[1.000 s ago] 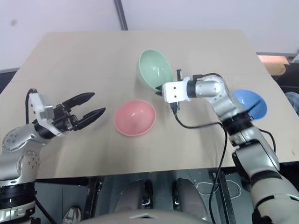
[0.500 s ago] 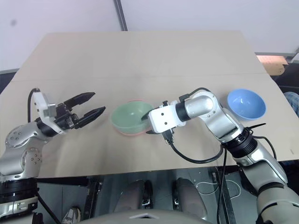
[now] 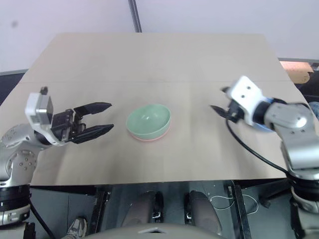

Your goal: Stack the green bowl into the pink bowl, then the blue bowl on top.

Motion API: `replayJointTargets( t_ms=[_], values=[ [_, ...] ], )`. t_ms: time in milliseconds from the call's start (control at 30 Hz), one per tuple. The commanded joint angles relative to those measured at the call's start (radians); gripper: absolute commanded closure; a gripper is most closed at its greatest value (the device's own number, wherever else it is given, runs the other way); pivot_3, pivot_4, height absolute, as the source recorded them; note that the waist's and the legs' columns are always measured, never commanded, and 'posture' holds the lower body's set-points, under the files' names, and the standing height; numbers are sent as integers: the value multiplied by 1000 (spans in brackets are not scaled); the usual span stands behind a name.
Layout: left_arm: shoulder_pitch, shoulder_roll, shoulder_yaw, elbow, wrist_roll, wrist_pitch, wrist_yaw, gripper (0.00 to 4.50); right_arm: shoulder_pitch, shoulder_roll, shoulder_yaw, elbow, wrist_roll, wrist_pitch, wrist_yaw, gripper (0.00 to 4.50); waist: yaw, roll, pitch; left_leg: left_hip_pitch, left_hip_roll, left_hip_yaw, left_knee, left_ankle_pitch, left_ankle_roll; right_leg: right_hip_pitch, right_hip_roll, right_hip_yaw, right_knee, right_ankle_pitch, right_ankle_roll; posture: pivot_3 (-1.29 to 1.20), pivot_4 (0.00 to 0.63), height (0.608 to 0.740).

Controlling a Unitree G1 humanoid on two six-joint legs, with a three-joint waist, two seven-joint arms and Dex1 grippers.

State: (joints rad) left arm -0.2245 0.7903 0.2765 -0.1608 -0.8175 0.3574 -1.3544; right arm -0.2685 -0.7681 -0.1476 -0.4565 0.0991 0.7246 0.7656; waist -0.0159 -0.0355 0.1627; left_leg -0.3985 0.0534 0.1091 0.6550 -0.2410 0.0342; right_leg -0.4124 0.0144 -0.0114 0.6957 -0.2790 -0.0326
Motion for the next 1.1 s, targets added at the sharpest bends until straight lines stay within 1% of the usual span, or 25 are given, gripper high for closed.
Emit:
replayJointTargets(
  t_ms=[33,133,200,233,267,300,333,400,433,467,567,667,767,800,867,933,1000,1100],
  values=[
    [-68,21,-48,-10,6,10,-55,857,-3,55,-78,55,11,47,-104,1222,-9,0,0,0,0,1,0,0,0,0,1,1,0,0,0,0,150,740],
    [-109,16,-73,-4,17,17,-59,857,-21,128,-104,157,28,70,-180,1222,-16,0,0,1,1,0,0,0,0,0,3,1,1,0,1,0,150,740],
    [-116,10,-76,-6,20,15,-54,857,-27,150,-110,213,31,62,-209,1222,-19,0,0,1,1,0,-1,1,-2,0,3,1,1,0,1,0,150,740],
    [-116,9,-74,-7,20,15,-51,857,-28,154,-112,226,33,58,-218,1727,-19,1,1,0,1,0,-1,1,-2,0,3,1,1,0,1,0,150,740],
    [-112,10,-73,-8,23,14,-49,857,-32,161,-122,237,45,66,-227,2051,-19,1,1,-1,1,0,-1,1,-2,-1,3,1,0,0,1,0,150,740],
    [-107,11,-69,-7,27,12,-47,857,-32,163,-125,246,55,75,-229,2554,-19,1,1,-1,1,0,-1,2,-2,-1,3,1,0,0,1,0,150,740],
    [-101,11,-65,-7,31,10,-43,857,-31,160,-123,255,56,72,-234,2908,-19,1,1,-1,1,0,-2,2,-2,-1,3,1,0,0,1,0,150,740],
    [-92,13,-56,-6,36,5,-37,857,-33,153,-116,255,65,71,-234,3839,-19,1,1,-1,1,0,-2,1,-2,-2,3,1,-1,0,1,0,150,740],
    [-89,12,-51,-5,37,4,-31,857,-38,149,-112,250,67,71,-236,4007,-19,1,1,-1,1,0,-2,1,-2,-1,3,1,-1,0,1,0,150,740],
    [-87,10,-46,-4,38,1,-25,857,-42,144,-107,243,65,70,-238,4415,-19,1,1,-1,1,0,-3,1,-2,-2,3,1,-1,0,1,0,150,740],
    [-80,1,-31,-2,44,-11,-2,857,-63,119,-80,201,60,44,-231,4415,-19,1,1,-1,1,0,-3,1,-2,-2,3,1,-1,0,1,0,150,740],
    [-60,-23,-3,14,58,-32,51,857,-107,129,-35,81,145,28,-156,4415,-24,2,2,-1,1,1,-3,1,-1,-2,3,2,0,0,1,0,150,740],
    [-31,-46,25,69,105,-90,89,857,-167,176,58,-77,269,22,-60,4415,-28,3,2,0,2,1,-4,1,-1,-2,3,2,0,0,1,0,150,740],
    [-22,-51,36,92,116,-105,100,857,-202,213,87,-115,322,49,-52,4415,-27,2,2,1,2,0,-4,1,-1,-2,4,2,0,0,1,0,150,740],
    [-9,-54,50,132,136,-128,112,857,-261,258,175,-155,367,60,-23,4415,-26,2,2,0,4,-1,-5,1,-1,-3,5,1,0,0,1,0,150,740],
    [4,-53,60,164,152,-152,119,857,-301,291,275,-161,375,44,8,4415,-20,1,1,-1,3,-1,-5,1,-1,-3,5,0,0,0,1,0,150,740],
    [12,-53,72,187,156,-163,125,857,-321,321,334,-136,387,33,26,4415,-13,-1,1,-2,2,-2,-4,1,-1,-3,3,-1,-1,0,1,0,150,740],
    [23,-51,84,201,164,-177,130,857,-341,307,406,-20,359,-26,112,4415,-3,-1,1,-3,0,0,-1,0,1,-2,0,0,-2,1,0,0,150,740]
  ],
)
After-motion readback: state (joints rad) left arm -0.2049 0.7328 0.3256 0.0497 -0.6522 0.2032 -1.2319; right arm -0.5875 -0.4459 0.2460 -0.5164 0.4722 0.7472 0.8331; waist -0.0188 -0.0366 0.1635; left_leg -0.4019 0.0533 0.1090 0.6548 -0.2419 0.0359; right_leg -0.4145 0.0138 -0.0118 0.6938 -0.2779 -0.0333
